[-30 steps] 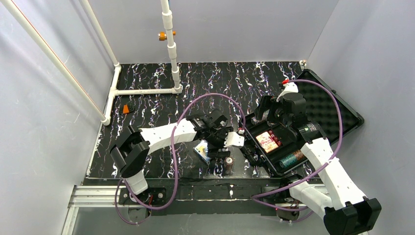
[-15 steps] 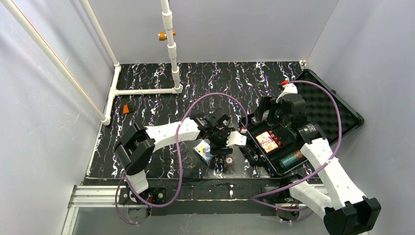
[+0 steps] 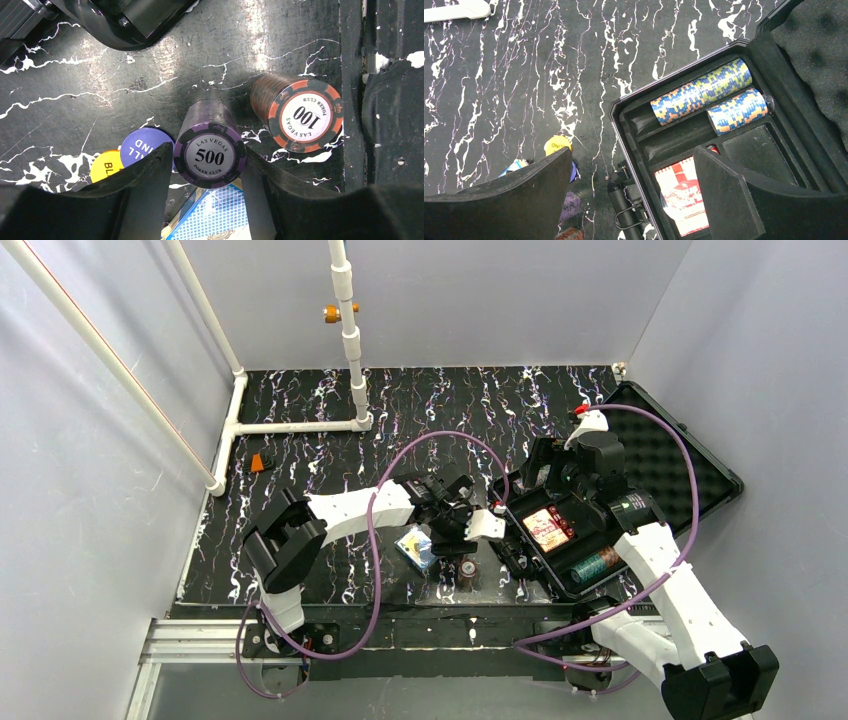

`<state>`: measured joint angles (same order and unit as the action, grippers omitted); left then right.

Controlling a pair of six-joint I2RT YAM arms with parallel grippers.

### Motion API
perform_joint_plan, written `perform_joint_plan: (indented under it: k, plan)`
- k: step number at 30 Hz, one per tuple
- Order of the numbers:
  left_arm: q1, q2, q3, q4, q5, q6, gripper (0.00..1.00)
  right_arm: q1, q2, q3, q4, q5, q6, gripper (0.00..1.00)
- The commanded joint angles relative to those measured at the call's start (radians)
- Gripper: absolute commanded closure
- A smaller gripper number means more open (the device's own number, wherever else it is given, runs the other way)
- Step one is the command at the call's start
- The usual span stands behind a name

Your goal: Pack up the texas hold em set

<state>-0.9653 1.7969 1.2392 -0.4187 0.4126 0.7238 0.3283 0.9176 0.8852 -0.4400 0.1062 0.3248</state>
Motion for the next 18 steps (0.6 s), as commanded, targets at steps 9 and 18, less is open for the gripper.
perform_joint_plan:
  k: [9, 18]
  plan:
    - [0.0, -0.001, 0.04, -0.011, 0.055, -0.011, 0.42, 0.002, -0.008, -0.005, 0.046, 0.011, -0.021, 0.01]
    - [0.0, 0.007, 0.053, -0.01, 0.068, -0.028, 0.52, 0.001, -0.002, -0.009, 0.052, 0.007, -0.021, 0.02]
